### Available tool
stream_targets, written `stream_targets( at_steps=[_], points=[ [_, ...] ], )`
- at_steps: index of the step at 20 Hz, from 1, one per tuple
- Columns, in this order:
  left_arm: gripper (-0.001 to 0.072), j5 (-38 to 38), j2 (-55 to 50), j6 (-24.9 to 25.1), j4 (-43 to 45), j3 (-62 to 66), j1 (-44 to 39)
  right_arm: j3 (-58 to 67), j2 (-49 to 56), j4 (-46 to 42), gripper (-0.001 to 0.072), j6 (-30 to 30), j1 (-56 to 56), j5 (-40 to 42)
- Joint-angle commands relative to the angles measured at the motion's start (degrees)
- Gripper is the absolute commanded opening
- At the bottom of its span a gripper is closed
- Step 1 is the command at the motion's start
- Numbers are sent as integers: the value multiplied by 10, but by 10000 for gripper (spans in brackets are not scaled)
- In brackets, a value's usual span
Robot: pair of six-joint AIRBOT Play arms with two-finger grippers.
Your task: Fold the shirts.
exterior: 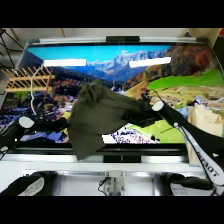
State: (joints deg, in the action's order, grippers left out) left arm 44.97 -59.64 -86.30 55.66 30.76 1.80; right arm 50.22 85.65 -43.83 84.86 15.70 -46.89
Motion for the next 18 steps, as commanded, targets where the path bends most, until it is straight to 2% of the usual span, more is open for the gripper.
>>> stream_targets(
  at_steps=[1,2,3,6,10,14,18],
  points=[
    [35,-3,45,4,-4,1,0,-1,28,54,510,-5,17,36],
    [35,-9,55,4,-3,2,0,-1,27,58,244,-10,20,26],
    [35,-11,64,4,-2,7,0,0,22,62,77,-10,19,10],
    [34,-8,98,18,2,60,1,19,-33,38,74,-26,5,-41],
    [34,3,163,19,2,207,1,99,-166,-54,75,-35,-21,-101],
    [34,2,236,19,2,385,1,204,-301,-101,75,-35,-35,-115],
    [34,2,296,19,2,537,0,323,-397,-103,75,-35,-35,-113]
  ],
)
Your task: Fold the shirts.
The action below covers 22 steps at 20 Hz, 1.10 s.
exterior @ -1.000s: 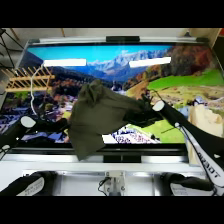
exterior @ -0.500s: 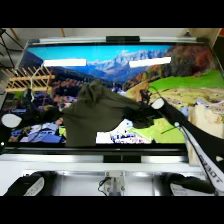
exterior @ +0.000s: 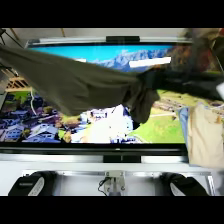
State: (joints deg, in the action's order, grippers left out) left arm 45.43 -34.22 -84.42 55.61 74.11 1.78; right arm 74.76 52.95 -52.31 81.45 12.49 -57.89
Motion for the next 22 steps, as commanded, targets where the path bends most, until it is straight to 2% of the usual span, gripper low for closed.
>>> stream_targets(
  at_steps=[1,6,10,12,14,17,21,22],
  points=[
    [35,-3,56,0,2,127,0,103,-88,-19,75,0,-2,-3],
    [34,-4,115,0,20,157,0,150,-157,-26,74,27,-3,-15],
    [35,12,103,-2,90,141,0,150,-135,-120,74,83,-2,-145],
    [34,38,84,-2,105,95,0,142,-93,-183,74,106,-2,-215],
    [35,45,52,-2,106,22,0,113,-38,-213,75,112,-2,-240],
    [35,-15,-47,18,111,-70,0,47,71,-215,75,125,-2,-182],
    [35,-127,-231,19,111,-56,4,23,250,-210,75,129,-3,9],
    [35,-130,-276,19,111,-43,8,23,283,-201,75,129,-3,58]
  ],
)
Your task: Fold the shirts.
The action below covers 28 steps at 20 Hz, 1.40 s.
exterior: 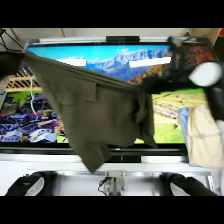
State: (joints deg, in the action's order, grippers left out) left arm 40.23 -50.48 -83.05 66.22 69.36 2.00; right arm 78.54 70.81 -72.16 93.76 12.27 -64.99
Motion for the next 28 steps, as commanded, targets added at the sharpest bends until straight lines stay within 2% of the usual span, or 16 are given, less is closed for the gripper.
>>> stream_targets(
  at_steps=[1,4,8,9,10,11,12,14,16,17,19,23,27,28],
  points=[
    [35,-73,-151,-1,4,12,7,-15,135,16,75,7,-1,173],
    [36,-9,-249,-25,2,13,0,-15,204,87,74,8,-1,230],
    [38,91,-339,-38,-13,13,-17,-15,250,134,86,4,1,197],
    [114,113,-350,-38,-27,13,-17,-11,245,133,181,-4,-3,188],
    [344,134,-351,-38,-31,14,-13,-1,235,133,431,-18,-12,165],
    [564,164,-349,-38,-30,20,-5,12,220,132,550,-43,-25,129],
    [622,212,-348,-36,-26,38,12,28,199,123,551,-75,-43,79],
    [597,323,-347,-36,-8,79,55,47,149,36,550,-92,-81,-33],
    [598,405,-340,-36,22,83,96,38,100,-83,550,-68,-120,-142],
    [598,426,-336,-33,33,68,109,17,77,-104,551,-63,-144,-183],
    [598,408,-320,-21,26,-8,118,-54,27,-87,550,-64,-186,-208],
    [597,266,-315,10,-111,-187,77,-215,-67,-38,552,-66,-226,-177],
    [596,142,-317,3,-115,-241,30,-264,-93,-38,554,-94,-225,-175],
    [568,117,-317,-13,-115,-241,23,-269,-93,-38,571,-110,-223,-177]
  ],
)
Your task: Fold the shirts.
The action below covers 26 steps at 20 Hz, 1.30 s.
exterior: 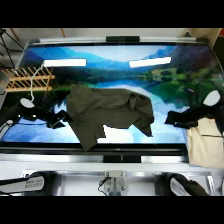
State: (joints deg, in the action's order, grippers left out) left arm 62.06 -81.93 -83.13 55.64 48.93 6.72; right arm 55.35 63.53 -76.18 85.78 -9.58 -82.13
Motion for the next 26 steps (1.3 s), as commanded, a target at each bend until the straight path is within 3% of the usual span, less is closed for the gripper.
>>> stream_targets(
  at_steps=[1,3,5,6,13,19,20,22,23,26],
  points=[
    [463,-123,-3,-18,-12,-36,-31,-45,-20,2,690,-48,1,-6],
    [378,-158,-3,-25,-30,-36,-38,-65,-20,-4,690,-72,26,2],
    [61,-167,-2,-26,-47,-35,-39,-90,-20,-17,689,-87,66,33],
    [35,-166,0,-22,-47,-35,-39,-103,-20,-28,689,-87,89,56],
    [35,-144,19,-14,-47,-35,-38,-169,-17,-63,682,-66,186,216],
    [35,-134,32,-16,-47,-35,-37,-169,67,-1,666,-113,187,245],
    [35,-134,32,-16,-47,-35,-37,-169,76,0,533,-111,187,249],
    [35,-132,34,-15,-47,-35,-37,-168,78,-2,151,-99,187,269],
    [35,-130,36,-15,-47,-35,-36,-166,73,-2,82,-87,187,281],
    [33,-126,73,-15,-47,-24,-31,-145,30,-2,74,-81,187,294]
  ],
)
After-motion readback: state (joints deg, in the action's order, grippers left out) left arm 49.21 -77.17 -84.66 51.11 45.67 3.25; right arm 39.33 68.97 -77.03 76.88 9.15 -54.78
